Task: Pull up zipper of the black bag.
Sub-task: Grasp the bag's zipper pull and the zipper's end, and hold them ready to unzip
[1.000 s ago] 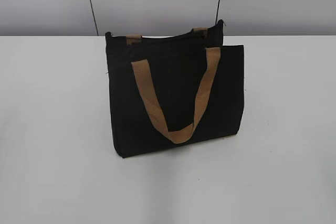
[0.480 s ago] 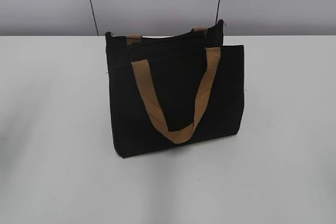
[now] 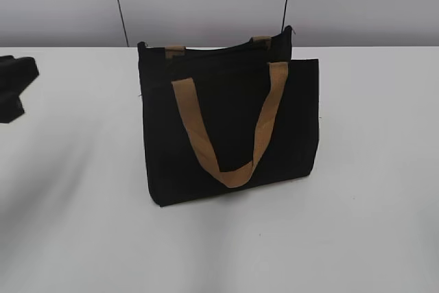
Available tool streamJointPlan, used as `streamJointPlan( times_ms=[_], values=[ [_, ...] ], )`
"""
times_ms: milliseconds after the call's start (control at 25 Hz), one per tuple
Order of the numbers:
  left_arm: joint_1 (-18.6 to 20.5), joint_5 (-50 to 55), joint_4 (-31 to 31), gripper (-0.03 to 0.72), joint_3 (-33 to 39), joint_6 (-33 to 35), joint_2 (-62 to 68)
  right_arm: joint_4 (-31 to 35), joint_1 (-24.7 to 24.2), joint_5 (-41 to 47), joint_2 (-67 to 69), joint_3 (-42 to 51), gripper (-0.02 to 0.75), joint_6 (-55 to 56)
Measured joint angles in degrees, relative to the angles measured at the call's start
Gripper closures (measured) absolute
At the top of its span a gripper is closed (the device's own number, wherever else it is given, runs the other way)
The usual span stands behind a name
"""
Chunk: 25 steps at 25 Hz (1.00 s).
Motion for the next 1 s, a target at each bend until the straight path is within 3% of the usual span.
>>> streamJointPlan(
  times_ms=[440,640,840,1000],
  values=[
    [-0.5,-18.9,15.7,0.405,0.0,-4.7,27.1,0.0,0.0,0.0,0.0,0.0,0.338,0.0],
    [-0.5,-28.7,18.3,0.399,-0.1,-4.8,38.0,0.0,0.0,0.0,0.0,0.0,0.338,0.0],
    [-0.5,-31.1,23.2,0.388,-3.9,-4.8,45.8,0.0,0.0,0.0,0.0,0.0,0.338,0.0],
    [-0.5,-31.2,24.8,0.319,-7.0,-4.5,48.0,0.0,0.0,0.0,0.0,0.0,0.338,0.0]
  ],
)
